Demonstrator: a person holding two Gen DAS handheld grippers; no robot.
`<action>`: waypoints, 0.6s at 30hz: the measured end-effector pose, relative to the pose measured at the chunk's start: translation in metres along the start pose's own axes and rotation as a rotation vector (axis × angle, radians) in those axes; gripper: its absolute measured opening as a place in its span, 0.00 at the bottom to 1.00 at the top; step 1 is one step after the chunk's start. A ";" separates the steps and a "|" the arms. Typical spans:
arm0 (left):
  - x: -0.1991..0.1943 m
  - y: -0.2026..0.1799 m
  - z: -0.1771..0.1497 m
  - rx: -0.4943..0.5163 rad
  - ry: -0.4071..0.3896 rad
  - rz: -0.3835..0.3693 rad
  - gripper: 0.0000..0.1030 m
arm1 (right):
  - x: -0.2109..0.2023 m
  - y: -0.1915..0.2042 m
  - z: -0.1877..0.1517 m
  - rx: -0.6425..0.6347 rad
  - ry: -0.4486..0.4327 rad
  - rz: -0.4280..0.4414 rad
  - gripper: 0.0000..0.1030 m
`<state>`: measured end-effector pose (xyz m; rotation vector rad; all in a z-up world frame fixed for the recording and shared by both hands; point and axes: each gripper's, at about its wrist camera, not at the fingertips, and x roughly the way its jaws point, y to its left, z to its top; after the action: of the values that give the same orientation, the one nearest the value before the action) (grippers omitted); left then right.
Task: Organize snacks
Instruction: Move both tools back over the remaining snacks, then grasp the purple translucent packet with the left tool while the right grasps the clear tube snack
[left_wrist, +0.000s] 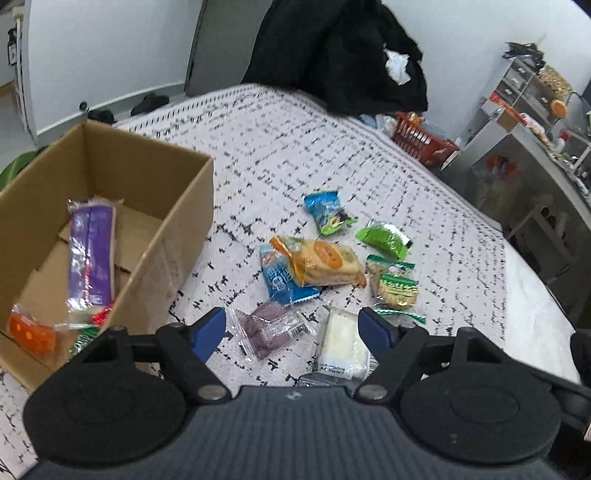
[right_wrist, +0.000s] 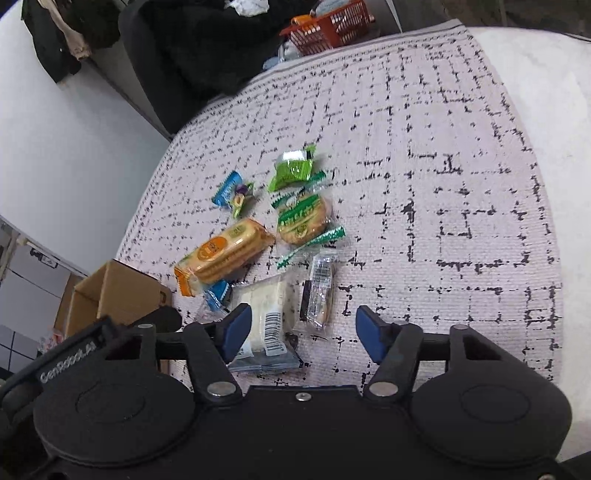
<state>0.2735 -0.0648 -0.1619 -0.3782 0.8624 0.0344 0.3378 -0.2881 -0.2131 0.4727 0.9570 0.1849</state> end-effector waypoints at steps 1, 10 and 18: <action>0.004 0.000 0.000 -0.006 0.008 0.004 0.74 | 0.003 0.000 0.000 -0.006 0.000 -0.004 0.54; 0.039 0.001 0.005 -0.051 0.072 0.063 0.72 | 0.027 -0.009 0.005 -0.010 0.026 -0.023 0.44; 0.065 -0.001 -0.001 -0.049 0.130 0.101 0.69 | 0.035 -0.009 0.008 -0.052 0.012 -0.041 0.38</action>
<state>0.3159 -0.0743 -0.2103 -0.3861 1.0098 0.1260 0.3634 -0.2857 -0.2393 0.4036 0.9708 0.1752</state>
